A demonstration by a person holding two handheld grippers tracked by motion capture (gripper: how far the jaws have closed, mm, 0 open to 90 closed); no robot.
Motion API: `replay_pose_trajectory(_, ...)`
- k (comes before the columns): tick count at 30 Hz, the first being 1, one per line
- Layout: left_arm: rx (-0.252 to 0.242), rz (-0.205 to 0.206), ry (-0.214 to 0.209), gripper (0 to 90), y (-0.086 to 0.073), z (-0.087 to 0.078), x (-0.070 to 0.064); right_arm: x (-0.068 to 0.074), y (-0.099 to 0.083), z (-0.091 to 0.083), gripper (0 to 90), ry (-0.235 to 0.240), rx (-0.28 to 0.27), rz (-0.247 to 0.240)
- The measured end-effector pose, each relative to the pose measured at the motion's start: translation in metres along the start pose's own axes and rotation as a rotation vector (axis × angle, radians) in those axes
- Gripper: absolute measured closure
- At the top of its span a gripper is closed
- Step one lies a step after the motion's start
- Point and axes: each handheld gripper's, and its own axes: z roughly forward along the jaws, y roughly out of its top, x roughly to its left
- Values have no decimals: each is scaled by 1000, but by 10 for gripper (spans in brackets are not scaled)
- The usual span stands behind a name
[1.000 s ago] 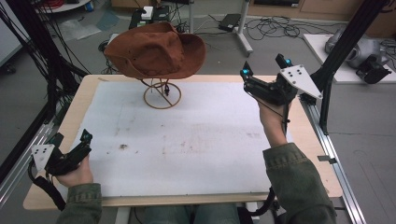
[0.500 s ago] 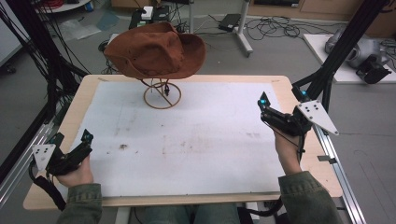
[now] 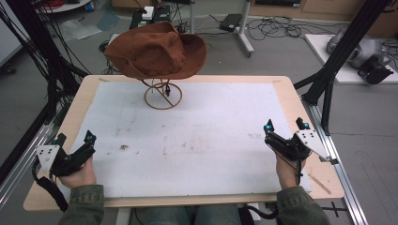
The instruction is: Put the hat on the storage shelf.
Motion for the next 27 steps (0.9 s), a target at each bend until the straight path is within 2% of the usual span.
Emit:
replay_pose_trajectory(3, 1, 3, 1, 101, 0, 0, -1, 1, -16, 1, 11, -2, 56, -26)
replay_pose_trajectory(6, -1, 11, 1, 101, 0, -1, -1, 4, -28, 2, 11, 5, 81, -34)
replay_pose_trajectory(11, 4, 10, 0, 101, -1, 0, 0, 6, -28, -1, 11, 0, 52, -37)
replay_pose_trajectory(27, 3, 26, 1, 101, -1, -1, -1, 5, -30, 1, 11, 10, 66, -21)
